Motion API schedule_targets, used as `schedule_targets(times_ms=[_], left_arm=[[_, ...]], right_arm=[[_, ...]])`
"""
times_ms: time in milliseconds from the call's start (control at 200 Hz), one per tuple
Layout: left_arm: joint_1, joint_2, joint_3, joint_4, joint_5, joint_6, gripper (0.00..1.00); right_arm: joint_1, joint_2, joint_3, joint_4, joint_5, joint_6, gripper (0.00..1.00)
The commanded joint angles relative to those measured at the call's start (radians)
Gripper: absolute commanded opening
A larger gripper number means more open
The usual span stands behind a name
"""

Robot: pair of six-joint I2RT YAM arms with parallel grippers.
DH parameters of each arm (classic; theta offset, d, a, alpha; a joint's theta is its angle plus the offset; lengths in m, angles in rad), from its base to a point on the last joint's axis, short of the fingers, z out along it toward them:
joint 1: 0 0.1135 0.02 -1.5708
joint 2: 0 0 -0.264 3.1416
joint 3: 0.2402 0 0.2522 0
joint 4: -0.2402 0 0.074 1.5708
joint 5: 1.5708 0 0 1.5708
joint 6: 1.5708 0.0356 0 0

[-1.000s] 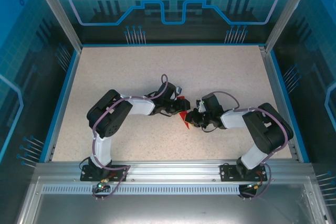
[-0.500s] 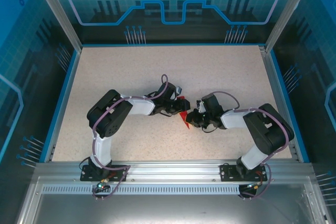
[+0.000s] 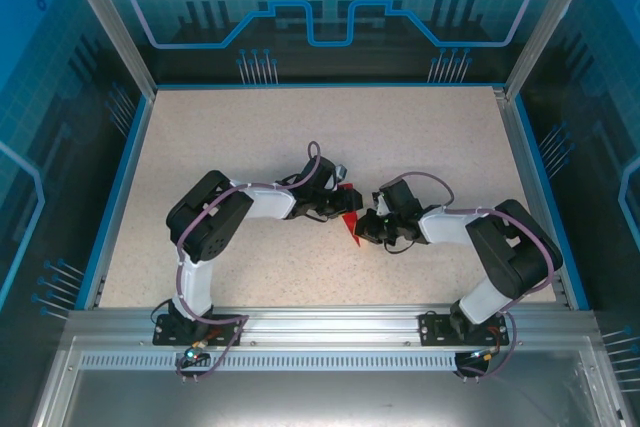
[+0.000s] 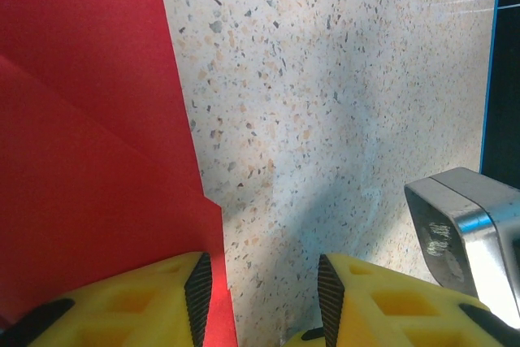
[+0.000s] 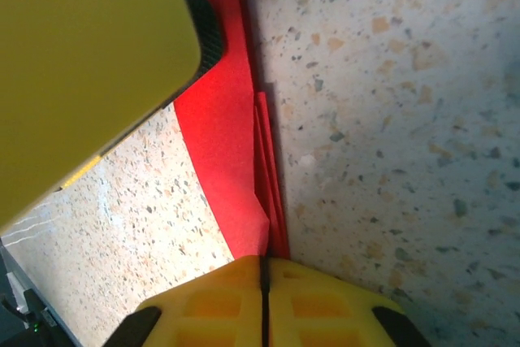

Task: Fold a paper plane with a square sheet of paper (pick it up from the middle)
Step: Fold the wing for the fifth time at the center of the table.

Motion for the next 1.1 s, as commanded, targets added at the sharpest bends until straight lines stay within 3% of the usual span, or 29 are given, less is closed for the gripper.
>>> schedule_targets(times_ms=[0,245,535,1090], left_arm=[[0.002,0.04,0.013,-0.055,0.002,0.029,0.42],[0.002,0.04,0.013,-0.06,0.002,0.031,0.42],[0.002,0.039,0.013,-0.06,0.002,0.032,0.42],[0.002,0.04,0.013,-0.057,0.008,0.029,0.42]], right_arm=[[0.024,0.053,-0.026,-0.163,0.066,-0.004,0.06],[0.025,0.012,-0.046,-0.134,0.02,-0.008,0.1],[0.039,-0.024,-0.008,-0.224,0.012,-0.06,0.15],[0.056,-0.028,0.025,-0.293,0.092,-0.056,0.21]])
